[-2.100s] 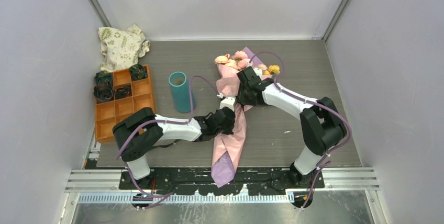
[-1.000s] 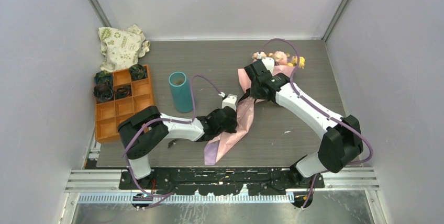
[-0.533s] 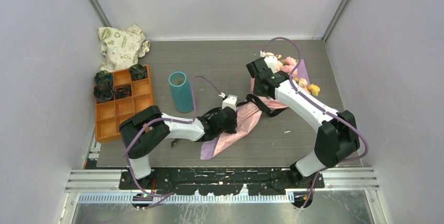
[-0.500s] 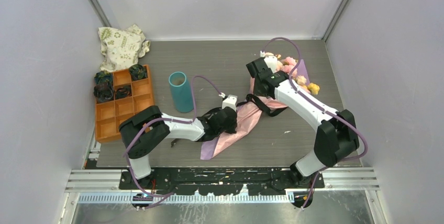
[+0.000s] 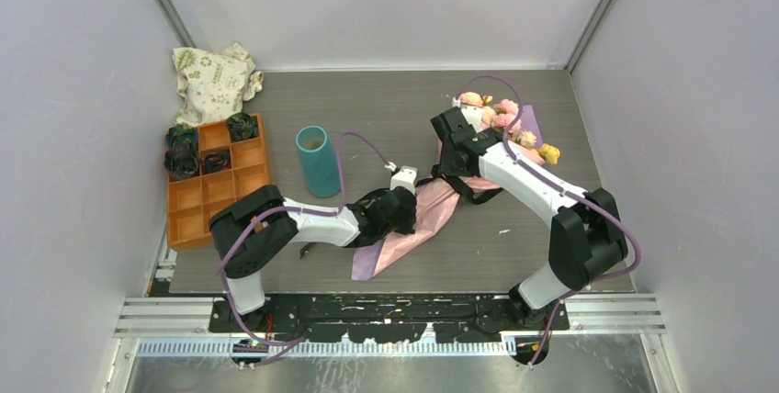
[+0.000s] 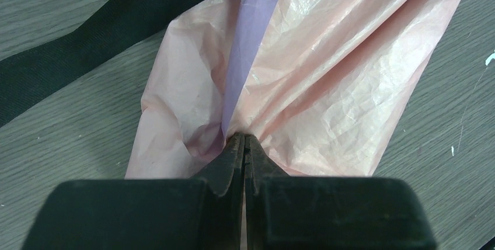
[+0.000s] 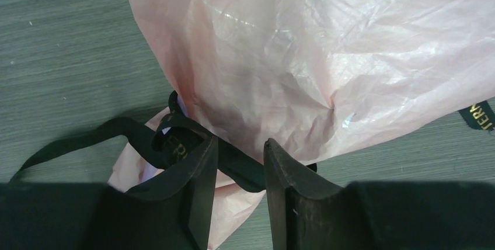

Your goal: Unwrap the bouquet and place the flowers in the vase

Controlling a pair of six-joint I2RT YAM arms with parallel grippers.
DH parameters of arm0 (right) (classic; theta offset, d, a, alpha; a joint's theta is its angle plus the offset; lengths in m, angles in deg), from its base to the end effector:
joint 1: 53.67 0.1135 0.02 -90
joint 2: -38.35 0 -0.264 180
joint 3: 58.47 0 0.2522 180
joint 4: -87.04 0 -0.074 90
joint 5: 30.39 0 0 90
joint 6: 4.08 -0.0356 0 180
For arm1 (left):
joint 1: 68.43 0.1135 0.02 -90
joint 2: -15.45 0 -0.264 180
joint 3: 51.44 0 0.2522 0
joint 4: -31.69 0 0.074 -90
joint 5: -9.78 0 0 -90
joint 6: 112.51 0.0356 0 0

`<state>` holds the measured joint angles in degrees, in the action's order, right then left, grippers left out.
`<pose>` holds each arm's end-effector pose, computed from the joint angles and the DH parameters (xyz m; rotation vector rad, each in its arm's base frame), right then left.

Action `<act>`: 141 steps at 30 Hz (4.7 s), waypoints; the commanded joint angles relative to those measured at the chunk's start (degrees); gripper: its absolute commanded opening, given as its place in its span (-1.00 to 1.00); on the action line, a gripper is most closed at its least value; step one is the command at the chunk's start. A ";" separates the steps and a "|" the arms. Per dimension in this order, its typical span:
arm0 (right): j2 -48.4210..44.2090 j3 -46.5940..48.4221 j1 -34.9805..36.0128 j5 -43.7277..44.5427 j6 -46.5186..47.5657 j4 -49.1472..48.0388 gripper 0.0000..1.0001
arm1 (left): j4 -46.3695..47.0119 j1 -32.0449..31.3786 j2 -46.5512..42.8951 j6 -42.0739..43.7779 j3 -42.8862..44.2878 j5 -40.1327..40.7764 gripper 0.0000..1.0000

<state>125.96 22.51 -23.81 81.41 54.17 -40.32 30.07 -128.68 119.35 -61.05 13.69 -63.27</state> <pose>0.2791 0.1450 0.2561 0.1730 2.4900 -0.0615 0.1888 -0.3094 0.1418 0.2778 2.2904 -0.5844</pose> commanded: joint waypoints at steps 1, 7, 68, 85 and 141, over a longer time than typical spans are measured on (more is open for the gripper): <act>1.38 -1.58 0.02 -2.37 -0.44 -2.11 -0.18 | -6.44 0.27 1.18 0.78 -0.49 -0.34 -0.97; -1.76 -6.21 0.02 -6.01 -1.67 -3.71 -0.16 | -5.95 0.26 1.06 0.49 -1.28 -0.37 -0.97; -10.65 -5.21 1.46 -6.01 1.49 -3.48 -0.35 | -4.74 0.13 2.47 -0.99 -2.57 -1.53 -0.97; 0.41 -6.97 1.51 -5.55 3.09 -8.33 -0.32 | -5.20 0.22 1.31 -1.19 -3.56 -0.43 -0.97; 1.67 -9.76 4.16 -11.31 -0.99 -12.38 -0.18 | -5.15 0.22 1.58 -1.18 -3.56 -0.46 -0.98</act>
<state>125.11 10.62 -19.98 67.68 52.42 -51.03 31.99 -128.66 118.94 -62.60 12.12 -63.73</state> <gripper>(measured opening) 0.415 0.015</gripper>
